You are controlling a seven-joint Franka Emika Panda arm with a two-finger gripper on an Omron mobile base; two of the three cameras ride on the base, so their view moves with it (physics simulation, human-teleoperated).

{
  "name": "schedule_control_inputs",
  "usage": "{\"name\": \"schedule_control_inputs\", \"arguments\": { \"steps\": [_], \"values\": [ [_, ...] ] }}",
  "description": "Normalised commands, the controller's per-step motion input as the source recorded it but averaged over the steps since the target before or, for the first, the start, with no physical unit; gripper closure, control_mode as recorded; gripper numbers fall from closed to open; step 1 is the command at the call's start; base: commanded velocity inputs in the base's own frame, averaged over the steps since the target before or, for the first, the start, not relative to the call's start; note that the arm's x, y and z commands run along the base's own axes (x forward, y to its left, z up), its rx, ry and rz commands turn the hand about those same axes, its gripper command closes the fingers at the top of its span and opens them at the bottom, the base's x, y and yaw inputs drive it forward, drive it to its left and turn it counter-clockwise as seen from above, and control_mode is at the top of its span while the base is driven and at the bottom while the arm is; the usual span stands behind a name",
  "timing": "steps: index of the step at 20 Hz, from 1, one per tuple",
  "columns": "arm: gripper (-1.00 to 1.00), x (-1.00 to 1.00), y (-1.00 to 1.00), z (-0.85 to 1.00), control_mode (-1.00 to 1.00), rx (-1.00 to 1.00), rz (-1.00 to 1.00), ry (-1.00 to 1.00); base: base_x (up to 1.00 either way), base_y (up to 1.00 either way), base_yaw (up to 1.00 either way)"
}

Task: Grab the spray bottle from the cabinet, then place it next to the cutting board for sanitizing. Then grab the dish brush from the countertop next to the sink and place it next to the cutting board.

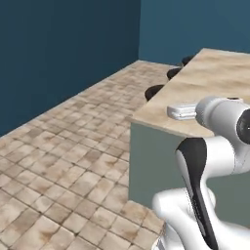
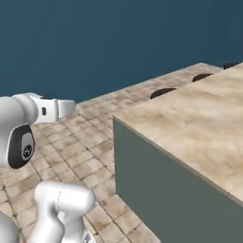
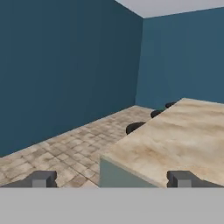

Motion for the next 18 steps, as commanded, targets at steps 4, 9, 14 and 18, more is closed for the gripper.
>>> {"name": "schedule_control_inputs", "arguments": {
  "steps": [4, 9, 14, 18],
  "values": [
    [-1.0, 0.0, 0.0, 0.0, 1.0, 0.0, 0.0, 0.0, -0.99, -0.42, 0.79],
    [-1.0, 0.0, 0.0, 0.0, 1.0, 0.0, 0.0, 0.0, -0.89, -0.56, 0.82],
    [-1.0, 0.0, 0.0, 0.0, 1.0, 0.0, 0.0, 0.0, -0.93, -0.38, 0.81],
    [-1.0, 0.0, 0.0, 0.0, 1.0, 0.0, 0.0, 0.0, -1.0, -0.5, 0.61]
  ]
}}
